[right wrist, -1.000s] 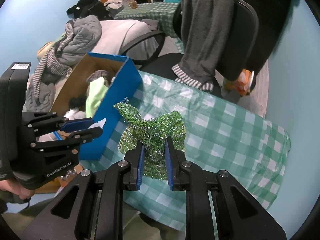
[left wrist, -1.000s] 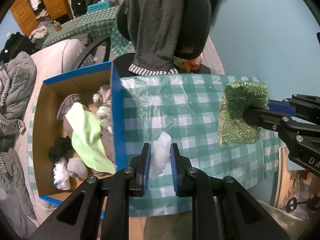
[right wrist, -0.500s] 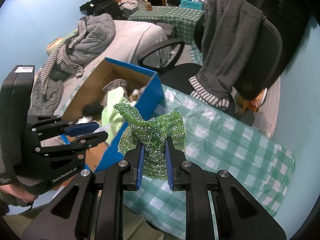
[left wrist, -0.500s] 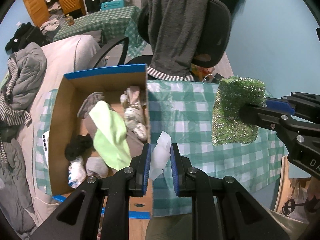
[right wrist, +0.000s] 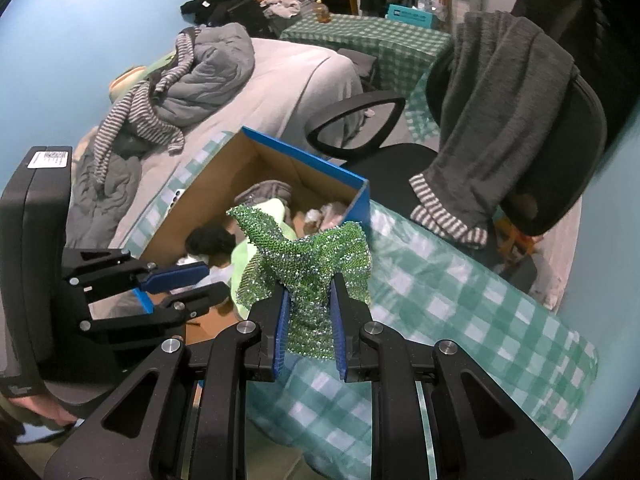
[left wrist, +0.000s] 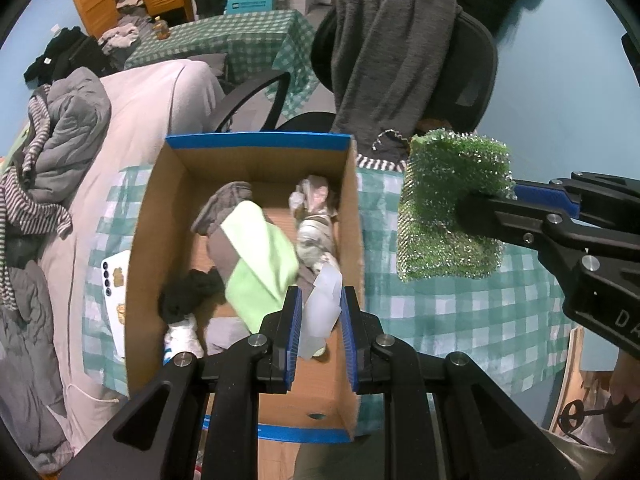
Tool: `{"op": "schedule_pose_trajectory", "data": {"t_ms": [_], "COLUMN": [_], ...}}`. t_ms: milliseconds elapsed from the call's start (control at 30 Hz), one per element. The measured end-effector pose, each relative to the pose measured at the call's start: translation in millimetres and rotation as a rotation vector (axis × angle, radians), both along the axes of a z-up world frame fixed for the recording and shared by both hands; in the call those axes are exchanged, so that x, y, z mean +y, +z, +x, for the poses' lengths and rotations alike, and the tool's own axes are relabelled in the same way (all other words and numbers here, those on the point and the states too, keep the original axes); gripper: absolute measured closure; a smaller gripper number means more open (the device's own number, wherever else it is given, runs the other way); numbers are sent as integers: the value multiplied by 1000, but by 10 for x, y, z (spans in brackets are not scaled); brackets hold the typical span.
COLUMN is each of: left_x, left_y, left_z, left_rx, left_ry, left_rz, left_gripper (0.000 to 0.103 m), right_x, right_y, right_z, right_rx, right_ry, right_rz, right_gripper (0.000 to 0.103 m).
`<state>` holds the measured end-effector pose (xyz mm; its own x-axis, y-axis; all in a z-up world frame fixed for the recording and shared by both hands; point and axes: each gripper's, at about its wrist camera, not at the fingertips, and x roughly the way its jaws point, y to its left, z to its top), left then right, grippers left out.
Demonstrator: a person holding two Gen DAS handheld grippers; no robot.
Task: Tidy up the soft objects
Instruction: 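Carry the scrubber pad and white tissue over the box with both grippers, then open both grippers to drop the scrubber pad and tissue into the box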
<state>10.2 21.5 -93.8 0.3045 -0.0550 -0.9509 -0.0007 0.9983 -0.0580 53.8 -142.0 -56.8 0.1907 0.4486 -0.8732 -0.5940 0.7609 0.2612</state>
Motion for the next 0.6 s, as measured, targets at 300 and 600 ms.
{"op": "schedule_pose_trajectory", "data": {"t_ms": [300, 600], "left_x": [375, 735], "left_y": [-79, -212], "left_z": [120, 263], "left_rx": [10, 24], "left_ry": [56, 107], "left_rz": [3, 7], "left_gripper": [84, 84], "right_x": [371, 766], "right_y": [-54, -201], "right_z": [143, 285], "right_rx": [6, 34], "right_ry": [45, 82], "right_rz": [-12, -28], "right_gripper": [86, 86]}}
